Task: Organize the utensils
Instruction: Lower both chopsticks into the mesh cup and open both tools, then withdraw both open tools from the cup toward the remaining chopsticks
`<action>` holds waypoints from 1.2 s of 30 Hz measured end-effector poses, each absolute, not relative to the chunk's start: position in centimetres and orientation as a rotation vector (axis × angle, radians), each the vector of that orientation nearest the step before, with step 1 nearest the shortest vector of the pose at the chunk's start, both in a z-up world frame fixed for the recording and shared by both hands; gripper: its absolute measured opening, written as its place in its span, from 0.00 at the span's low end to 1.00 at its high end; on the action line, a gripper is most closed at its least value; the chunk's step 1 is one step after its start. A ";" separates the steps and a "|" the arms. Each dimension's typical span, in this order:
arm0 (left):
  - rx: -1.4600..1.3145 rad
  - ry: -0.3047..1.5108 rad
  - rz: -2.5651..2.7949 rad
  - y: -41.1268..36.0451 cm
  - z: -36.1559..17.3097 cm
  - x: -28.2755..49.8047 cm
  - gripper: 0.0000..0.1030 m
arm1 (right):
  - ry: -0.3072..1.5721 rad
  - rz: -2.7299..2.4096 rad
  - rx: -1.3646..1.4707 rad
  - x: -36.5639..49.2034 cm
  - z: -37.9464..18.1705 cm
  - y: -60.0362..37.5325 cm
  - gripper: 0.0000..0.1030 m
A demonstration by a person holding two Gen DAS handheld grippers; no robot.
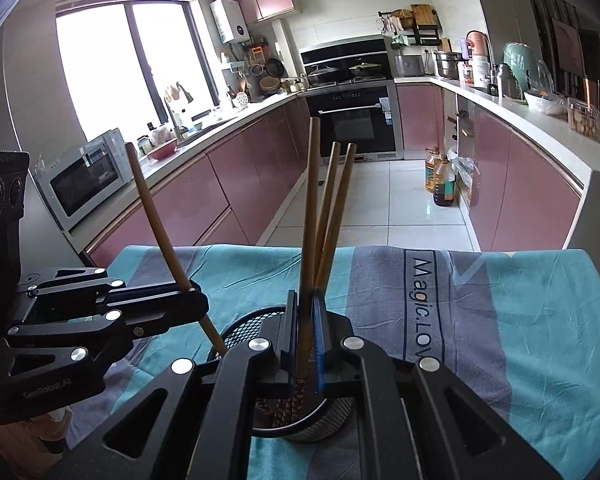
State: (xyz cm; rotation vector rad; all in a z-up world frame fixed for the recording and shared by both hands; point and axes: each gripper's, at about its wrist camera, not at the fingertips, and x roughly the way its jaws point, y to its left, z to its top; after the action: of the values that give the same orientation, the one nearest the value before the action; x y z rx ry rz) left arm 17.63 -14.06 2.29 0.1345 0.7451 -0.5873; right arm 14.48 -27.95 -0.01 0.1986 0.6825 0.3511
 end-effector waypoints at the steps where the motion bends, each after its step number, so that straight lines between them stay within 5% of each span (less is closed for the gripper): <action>1: 0.131 0.752 -0.579 -14.1 2.2 17.9 0.08 | 0.684 0.347 0.199 14.6 0.0 -28.0 0.08; 11: 0.045 0.761 -0.555 -12.9 1.5 18.8 0.15 | 0.682 0.341 0.209 14.8 0.0 -28.0 0.09; 19: -0.013 0.653 -0.519 -8.5 1.9 15.1 0.48 | 0.605 0.418 0.164 10.9 1.7 -27.0 0.22; 25: 0.000 0.655 -0.470 -6.0 0.0 12.3 0.61 | 0.601 0.532 0.130 7.0 1.4 -25.2 0.34; 36: -0.009 0.885 -0.390 -4.3 -8.4 11.1 0.60 | 0.801 0.551 0.128 5.9 -5.2 -22.7 0.35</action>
State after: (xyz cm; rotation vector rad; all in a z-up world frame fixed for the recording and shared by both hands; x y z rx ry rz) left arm 11.15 -4.35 -8.43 -0.0087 0.8850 -0.3899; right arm 5.87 -22.67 -5.22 0.1284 0.8006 0.5513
